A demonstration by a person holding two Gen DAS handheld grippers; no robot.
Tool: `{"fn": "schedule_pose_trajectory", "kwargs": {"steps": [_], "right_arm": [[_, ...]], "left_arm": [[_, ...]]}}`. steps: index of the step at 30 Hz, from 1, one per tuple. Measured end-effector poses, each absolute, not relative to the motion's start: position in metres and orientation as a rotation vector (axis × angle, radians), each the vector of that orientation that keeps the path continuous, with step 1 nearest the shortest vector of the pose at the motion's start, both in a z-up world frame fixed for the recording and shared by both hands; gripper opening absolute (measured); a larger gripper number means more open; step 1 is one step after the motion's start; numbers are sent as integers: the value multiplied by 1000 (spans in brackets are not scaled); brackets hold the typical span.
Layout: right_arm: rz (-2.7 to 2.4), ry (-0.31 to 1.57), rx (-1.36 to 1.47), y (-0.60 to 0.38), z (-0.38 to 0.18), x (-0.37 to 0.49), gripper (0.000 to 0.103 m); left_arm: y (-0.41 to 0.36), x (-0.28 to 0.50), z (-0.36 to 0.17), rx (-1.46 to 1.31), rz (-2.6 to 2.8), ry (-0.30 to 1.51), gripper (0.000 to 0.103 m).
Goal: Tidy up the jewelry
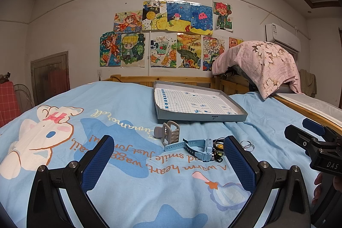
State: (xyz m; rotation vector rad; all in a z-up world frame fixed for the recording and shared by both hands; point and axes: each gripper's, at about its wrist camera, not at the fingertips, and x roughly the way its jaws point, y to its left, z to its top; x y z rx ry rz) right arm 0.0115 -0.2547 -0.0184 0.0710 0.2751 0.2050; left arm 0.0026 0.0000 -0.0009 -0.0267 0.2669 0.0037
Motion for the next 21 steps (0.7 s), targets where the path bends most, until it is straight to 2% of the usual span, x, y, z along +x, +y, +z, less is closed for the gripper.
{"fn": "schedule_pose_trajectory", "kwargs": {"steps": [11, 21], "right_arm": [[191, 283, 73, -252, -26, 10, 102], [200, 325, 54, -247, -25, 20, 102]], "left_arm": [[-4, 2, -4, -34, -13, 279, 103], [4, 30, -11, -110, -80, 409, 103]]}}
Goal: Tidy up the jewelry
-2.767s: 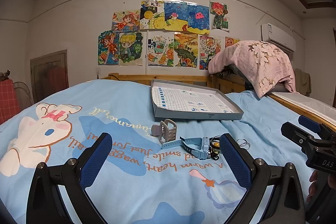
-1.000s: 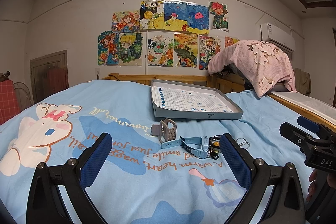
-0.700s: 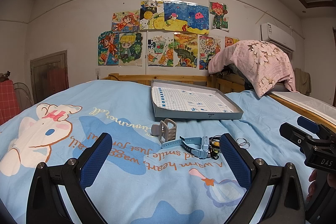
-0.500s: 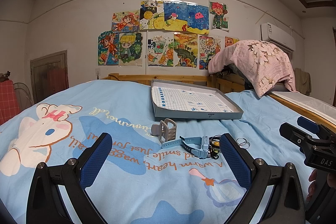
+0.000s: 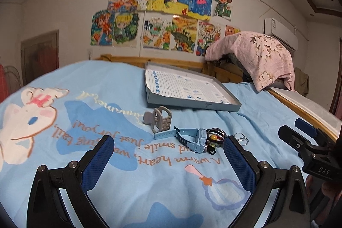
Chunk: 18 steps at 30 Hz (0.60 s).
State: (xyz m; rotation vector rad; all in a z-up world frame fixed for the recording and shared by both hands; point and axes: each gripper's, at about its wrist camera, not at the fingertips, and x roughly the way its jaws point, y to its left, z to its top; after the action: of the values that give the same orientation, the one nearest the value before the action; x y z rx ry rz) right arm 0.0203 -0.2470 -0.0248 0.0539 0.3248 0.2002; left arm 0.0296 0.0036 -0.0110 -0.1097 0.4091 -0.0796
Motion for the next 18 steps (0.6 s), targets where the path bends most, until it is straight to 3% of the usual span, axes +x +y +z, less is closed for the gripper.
{"fn": "schedule_pose_trajectory", "kwargs": {"steps": [18], "right_arm": [[274, 350, 74, -227, -12, 101, 102]], "left_arm": [[40, 119, -12, -197, -32, 529, 103]]}}
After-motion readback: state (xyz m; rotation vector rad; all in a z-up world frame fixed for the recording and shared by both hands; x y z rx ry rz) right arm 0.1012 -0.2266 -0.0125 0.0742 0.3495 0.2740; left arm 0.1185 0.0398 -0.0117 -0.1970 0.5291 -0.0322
